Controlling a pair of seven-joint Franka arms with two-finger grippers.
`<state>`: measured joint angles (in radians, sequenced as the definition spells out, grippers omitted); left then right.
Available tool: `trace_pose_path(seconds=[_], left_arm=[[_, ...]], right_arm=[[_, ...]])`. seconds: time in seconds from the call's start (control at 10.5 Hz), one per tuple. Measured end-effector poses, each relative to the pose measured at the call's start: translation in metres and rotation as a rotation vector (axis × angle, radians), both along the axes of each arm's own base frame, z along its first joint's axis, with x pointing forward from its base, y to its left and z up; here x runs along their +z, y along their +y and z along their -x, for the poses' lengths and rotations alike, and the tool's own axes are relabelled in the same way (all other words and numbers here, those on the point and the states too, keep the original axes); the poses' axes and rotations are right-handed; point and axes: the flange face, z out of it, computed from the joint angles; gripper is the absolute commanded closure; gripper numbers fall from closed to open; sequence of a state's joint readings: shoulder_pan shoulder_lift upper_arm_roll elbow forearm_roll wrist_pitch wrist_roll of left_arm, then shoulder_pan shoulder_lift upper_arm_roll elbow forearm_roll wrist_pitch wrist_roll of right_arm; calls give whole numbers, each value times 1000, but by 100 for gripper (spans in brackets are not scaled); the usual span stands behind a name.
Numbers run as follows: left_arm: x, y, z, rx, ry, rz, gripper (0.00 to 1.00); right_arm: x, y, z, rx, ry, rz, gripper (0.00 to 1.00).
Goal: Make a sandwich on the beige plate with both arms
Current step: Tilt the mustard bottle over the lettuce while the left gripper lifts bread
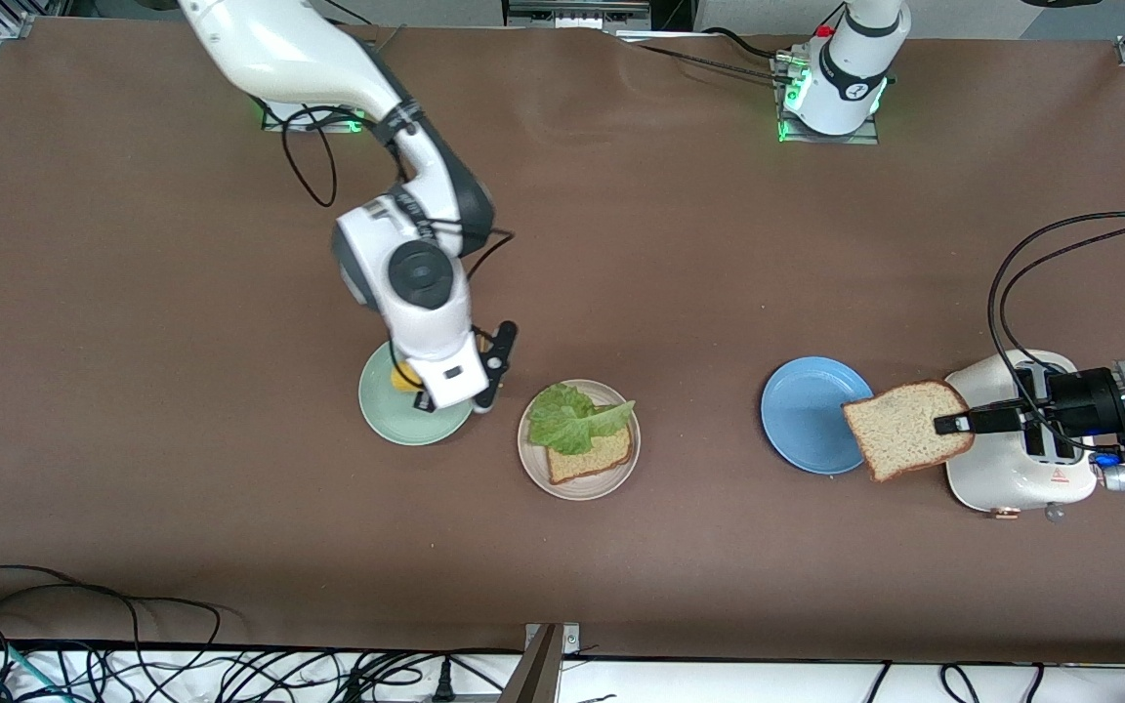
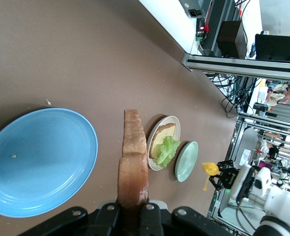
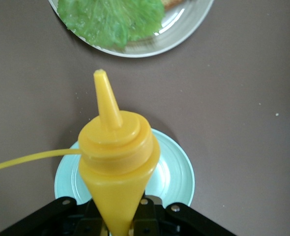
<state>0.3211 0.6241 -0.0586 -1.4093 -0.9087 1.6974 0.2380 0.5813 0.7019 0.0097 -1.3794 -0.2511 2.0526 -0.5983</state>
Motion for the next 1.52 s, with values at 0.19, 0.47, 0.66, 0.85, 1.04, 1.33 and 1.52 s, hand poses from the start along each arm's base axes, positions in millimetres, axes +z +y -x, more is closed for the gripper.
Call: trace_pose_path(seconds=[0.19, 0.47, 0.66, 0.85, 1.04, 1.33, 1.52], left_arm=[[0, -2, 0, 2, 2, 25, 100], [0, -3, 0, 0, 4, 29, 100], [0, -3, 0, 0, 4, 30, 100], [0, -3, 0, -2, 0, 30, 100], [0, -3, 0, -5, -2, 30, 100], [1, -10, -1, -18, -6, 35, 100], [2, -11, -1, -22, -8, 36, 100]], right_arm=[[-32, 14, 6, -33, -63, 97, 100], [-69, 33, 9, 16, -129, 194, 100], [-71, 59, 23, 108, -194, 256, 100], [-72, 75, 34, 165, -238, 301, 100], [-75, 79, 38, 177, -251, 319, 100], [-69, 69, 27, 133, -253, 305, 100], [-48, 49, 6, 20, -214, 220, 100]])
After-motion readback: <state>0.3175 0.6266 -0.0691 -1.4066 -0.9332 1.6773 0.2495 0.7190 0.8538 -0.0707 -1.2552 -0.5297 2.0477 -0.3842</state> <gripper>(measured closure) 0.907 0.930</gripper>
